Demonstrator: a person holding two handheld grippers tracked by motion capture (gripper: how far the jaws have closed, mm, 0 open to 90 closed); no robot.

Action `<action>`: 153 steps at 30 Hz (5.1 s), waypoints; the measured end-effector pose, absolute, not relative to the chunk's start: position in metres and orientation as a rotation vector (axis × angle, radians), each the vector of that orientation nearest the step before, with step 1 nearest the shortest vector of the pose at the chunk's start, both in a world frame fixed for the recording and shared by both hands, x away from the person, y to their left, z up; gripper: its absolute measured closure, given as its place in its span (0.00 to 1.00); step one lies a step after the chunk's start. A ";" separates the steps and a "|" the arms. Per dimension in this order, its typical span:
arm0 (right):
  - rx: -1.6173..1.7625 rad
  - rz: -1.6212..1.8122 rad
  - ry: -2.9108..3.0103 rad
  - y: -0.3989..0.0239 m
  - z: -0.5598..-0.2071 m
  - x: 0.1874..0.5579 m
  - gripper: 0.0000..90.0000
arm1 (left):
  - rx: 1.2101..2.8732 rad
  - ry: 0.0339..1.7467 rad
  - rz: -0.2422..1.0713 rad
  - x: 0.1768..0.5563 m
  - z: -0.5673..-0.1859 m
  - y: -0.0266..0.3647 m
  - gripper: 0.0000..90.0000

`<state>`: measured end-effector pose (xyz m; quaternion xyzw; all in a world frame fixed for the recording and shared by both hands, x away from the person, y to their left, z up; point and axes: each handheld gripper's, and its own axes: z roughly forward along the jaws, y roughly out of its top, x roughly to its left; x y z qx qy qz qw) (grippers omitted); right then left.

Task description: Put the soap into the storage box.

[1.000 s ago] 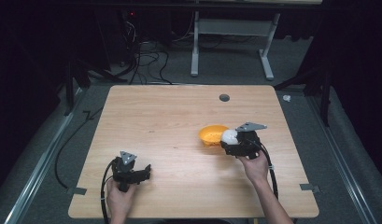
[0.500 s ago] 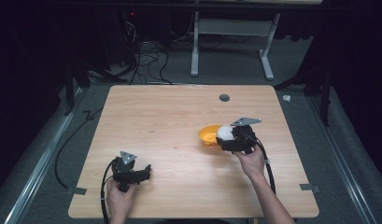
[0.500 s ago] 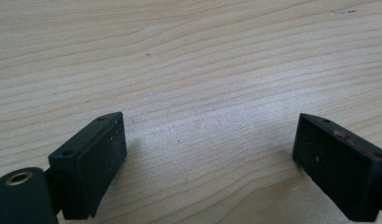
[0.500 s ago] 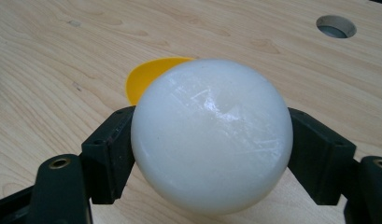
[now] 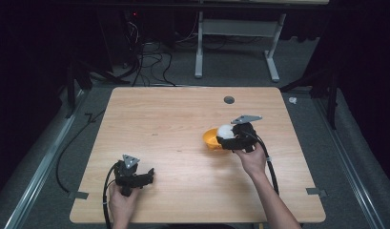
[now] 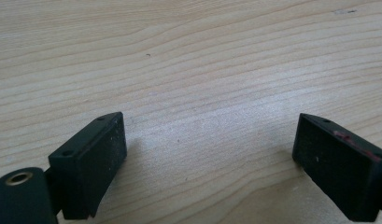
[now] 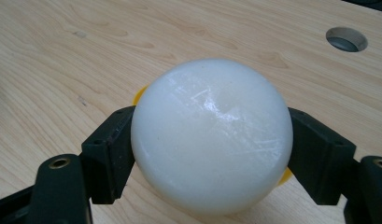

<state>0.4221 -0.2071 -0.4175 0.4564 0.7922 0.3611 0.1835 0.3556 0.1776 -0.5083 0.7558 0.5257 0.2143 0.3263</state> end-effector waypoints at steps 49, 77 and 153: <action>1.394 0.922 2.265 -0.192 -0.450 0.455 0.27 | 1.981 1.376 0.560 0.355 -0.508 0.178 0.11; 1.419 1.024 2.205 -0.204 -0.440 0.451 0.29 | 1.981 1.376 0.561 0.355 -0.508 0.178 0.11; 1.449 1.084 2.030 -0.271 -0.428 0.396 0.30 | 1.982 1.375 0.560 0.355 -0.508 0.178 0.11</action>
